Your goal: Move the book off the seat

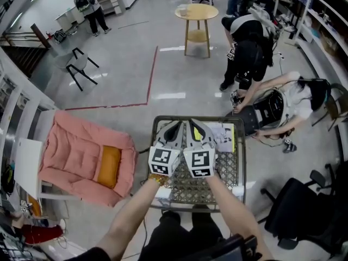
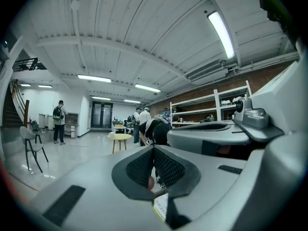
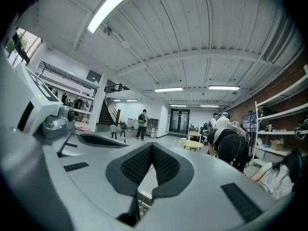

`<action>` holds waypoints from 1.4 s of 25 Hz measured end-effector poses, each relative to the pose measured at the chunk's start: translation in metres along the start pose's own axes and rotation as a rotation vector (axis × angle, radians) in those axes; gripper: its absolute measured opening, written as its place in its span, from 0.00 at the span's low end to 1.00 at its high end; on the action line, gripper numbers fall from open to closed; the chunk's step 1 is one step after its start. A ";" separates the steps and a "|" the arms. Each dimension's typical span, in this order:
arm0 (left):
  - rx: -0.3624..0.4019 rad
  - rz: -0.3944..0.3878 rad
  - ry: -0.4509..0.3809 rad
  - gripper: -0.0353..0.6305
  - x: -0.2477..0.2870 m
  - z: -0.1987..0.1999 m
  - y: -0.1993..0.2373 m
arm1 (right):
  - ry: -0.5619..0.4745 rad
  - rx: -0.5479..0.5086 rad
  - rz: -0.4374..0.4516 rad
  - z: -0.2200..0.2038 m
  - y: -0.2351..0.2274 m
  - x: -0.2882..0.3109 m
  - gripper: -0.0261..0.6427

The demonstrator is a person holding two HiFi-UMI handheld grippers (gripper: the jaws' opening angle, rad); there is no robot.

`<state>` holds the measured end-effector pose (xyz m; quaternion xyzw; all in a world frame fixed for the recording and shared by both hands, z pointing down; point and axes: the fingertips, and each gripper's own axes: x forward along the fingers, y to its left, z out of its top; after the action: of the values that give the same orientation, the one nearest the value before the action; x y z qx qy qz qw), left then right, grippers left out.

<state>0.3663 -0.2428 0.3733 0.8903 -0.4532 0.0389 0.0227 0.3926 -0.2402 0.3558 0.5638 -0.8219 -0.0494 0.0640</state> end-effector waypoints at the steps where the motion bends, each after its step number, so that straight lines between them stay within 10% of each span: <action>1: 0.003 -0.002 -0.010 0.07 -0.002 0.004 0.001 | -0.008 -0.001 0.004 0.004 0.001 -0.001 0.06; 35: 0.077 -0.047 -0.193 0.07 -0.138 0.078 0.038 | -0.165 -0.063 0.096 0.090 0.104 -0.051 0.06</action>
<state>0.2581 -0.1600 0.2832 0.9005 -0.4304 -0.0302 -0.0546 0.3010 -0.1542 0.2804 0.5157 -0.8484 -0.1184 0.0163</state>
